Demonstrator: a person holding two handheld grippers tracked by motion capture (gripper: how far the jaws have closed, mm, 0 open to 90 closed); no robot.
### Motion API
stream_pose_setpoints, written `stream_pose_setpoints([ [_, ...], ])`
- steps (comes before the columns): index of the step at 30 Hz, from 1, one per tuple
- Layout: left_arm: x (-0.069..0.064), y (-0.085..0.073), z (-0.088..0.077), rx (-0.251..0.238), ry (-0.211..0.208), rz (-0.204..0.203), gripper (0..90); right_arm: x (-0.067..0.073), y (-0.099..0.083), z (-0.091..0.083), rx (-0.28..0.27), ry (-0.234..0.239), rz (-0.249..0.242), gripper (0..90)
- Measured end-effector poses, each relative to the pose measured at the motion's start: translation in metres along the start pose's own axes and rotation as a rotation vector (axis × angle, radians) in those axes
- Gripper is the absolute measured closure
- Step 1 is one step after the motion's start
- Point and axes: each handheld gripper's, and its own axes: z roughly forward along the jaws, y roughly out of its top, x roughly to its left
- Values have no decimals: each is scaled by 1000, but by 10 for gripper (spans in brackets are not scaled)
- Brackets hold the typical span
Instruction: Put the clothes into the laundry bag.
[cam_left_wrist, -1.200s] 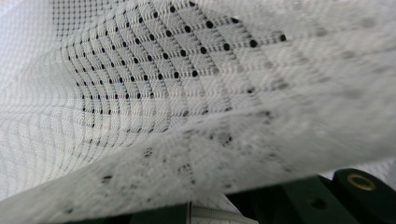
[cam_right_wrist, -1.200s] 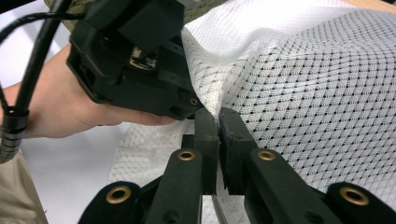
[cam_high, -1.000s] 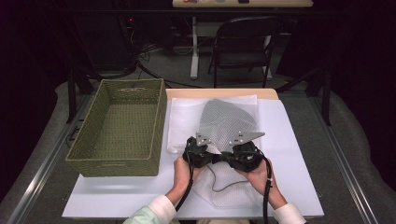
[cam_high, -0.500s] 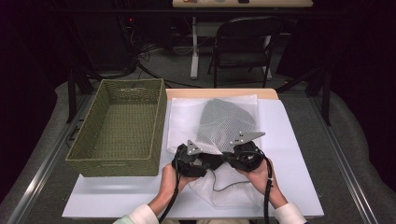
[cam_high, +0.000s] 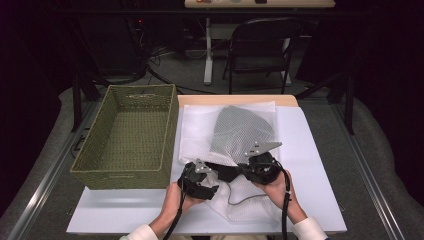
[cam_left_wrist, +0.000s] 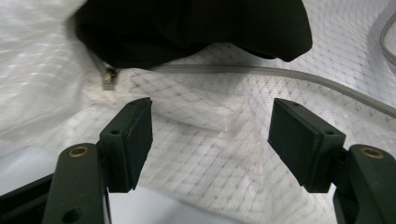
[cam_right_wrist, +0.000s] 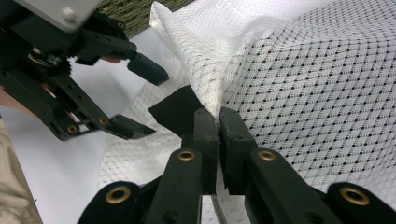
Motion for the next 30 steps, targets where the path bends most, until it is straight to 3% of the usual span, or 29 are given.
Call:
stream_pose_setpoints([
  [4, 1, 1, 7, 9, 10, -25, 339, 1, 0, 1, 5, 3, 1, 861],
  [8, 7, -1, 8, -36, 20, -62, 487, 1, -1, 1, 7, 0, -2, 862],
  [10, 9, -3, 9, -28, 20, -73, 537, 1, -1, 1, 8, -1, -2, 862],
  [15, 14, -10, 10, -49, -12, -102, 742, 3, -1, 2, 11, -2, -12, 862],
  [19, 15, -11, 10, -47, -22, -81, 840, 4, -1, 2, 14, -2, -15, 862],
  [30, 20, -17, -5, -45, -25, -70, 877, 3, -2, -2, 6, -8, -14, 862],
])
